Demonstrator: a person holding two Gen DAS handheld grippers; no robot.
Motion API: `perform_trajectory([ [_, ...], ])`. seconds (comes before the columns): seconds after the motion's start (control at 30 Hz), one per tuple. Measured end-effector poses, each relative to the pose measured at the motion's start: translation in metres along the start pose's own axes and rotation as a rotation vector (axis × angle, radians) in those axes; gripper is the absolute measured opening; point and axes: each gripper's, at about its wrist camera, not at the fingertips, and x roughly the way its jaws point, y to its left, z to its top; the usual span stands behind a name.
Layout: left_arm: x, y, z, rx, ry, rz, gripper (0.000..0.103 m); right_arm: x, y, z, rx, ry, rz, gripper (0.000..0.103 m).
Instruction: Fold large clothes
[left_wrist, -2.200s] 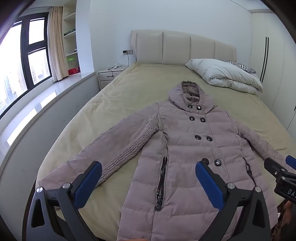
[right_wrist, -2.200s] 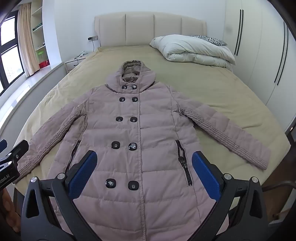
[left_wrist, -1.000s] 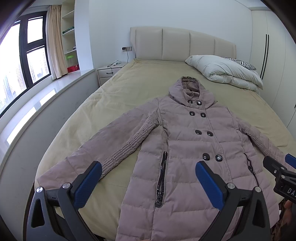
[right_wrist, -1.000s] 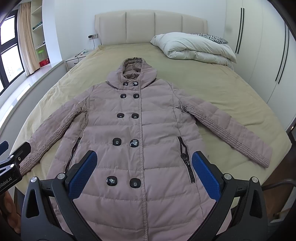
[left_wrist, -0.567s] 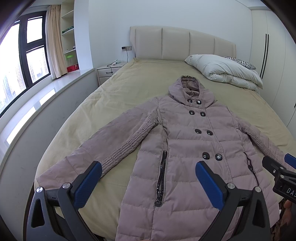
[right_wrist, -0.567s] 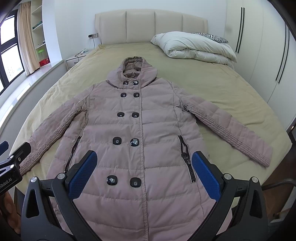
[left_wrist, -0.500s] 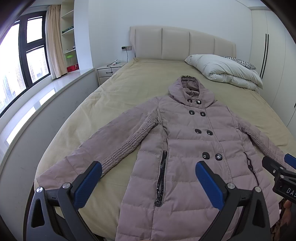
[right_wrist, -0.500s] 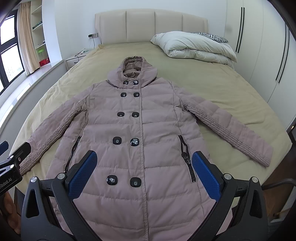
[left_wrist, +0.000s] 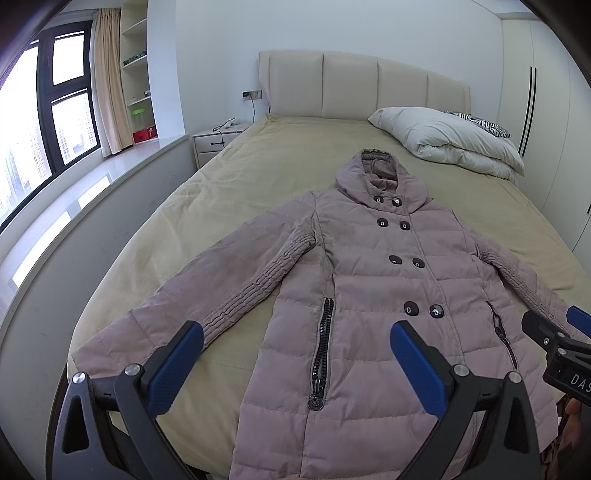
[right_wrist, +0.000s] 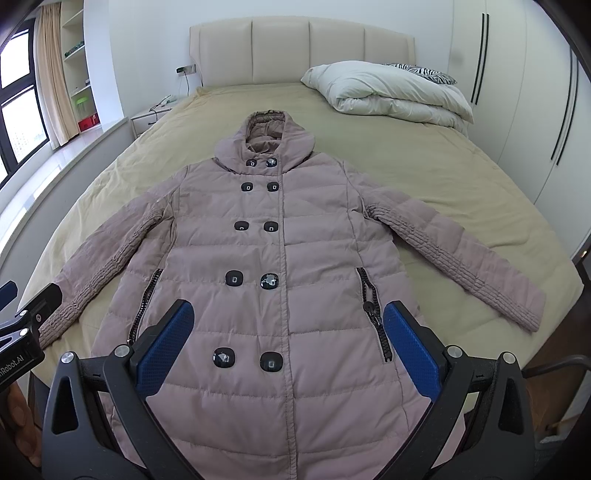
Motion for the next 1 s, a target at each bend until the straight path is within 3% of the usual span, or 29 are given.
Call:
perform_trajectory([
  [0.83, 0.002, 0.003, -0.005, -0.024, 0.005, 0.035, 0.103, 0.006, 0.004, -0.007, -0.006, 0.007, 0.003, 0.103],
  [1.0, 0.002, 0.025, -0.014, -0.063, 0.008, -0.02, 0.103, 0.011, 0.005, -0.009, -0.001, 0.014, 0.02, 0.103],
])
